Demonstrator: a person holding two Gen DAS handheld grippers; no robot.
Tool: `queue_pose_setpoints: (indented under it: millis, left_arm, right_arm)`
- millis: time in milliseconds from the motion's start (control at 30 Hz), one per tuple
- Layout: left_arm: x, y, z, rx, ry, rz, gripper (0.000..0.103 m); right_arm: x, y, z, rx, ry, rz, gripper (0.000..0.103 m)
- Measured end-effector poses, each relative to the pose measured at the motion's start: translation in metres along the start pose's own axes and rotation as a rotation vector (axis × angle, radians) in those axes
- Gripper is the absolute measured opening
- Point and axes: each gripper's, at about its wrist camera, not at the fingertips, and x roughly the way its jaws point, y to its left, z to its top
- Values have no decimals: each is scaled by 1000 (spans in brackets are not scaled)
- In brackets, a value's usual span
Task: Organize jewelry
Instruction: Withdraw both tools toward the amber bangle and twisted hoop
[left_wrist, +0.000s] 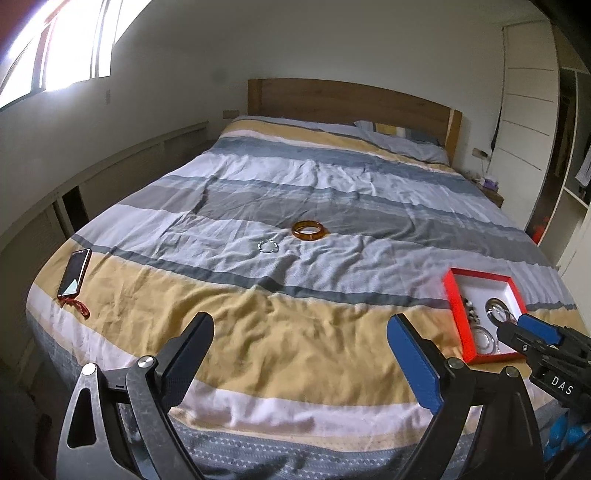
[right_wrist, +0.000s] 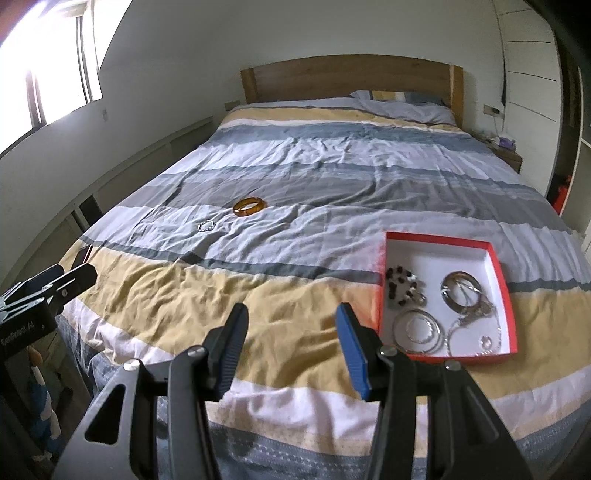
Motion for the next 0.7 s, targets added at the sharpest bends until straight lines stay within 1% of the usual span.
queue_pose_setpoints:
  millis: [200, 433, 700]
  left_arm:
    - [17, 10, 6, -9, 15, 8, 94]
    - [43, 25, 13, -23, 33, 35, 94]
    - [77, 37, 17, -21, 58, 58, 94]
  right_arm:
    - [20, 12, 13, -24, 21, 19, 47]
    - [47, 28, 25, -54, 45, 42, 47]
    - [74, 32, 32, -70, 75, 43, 47]
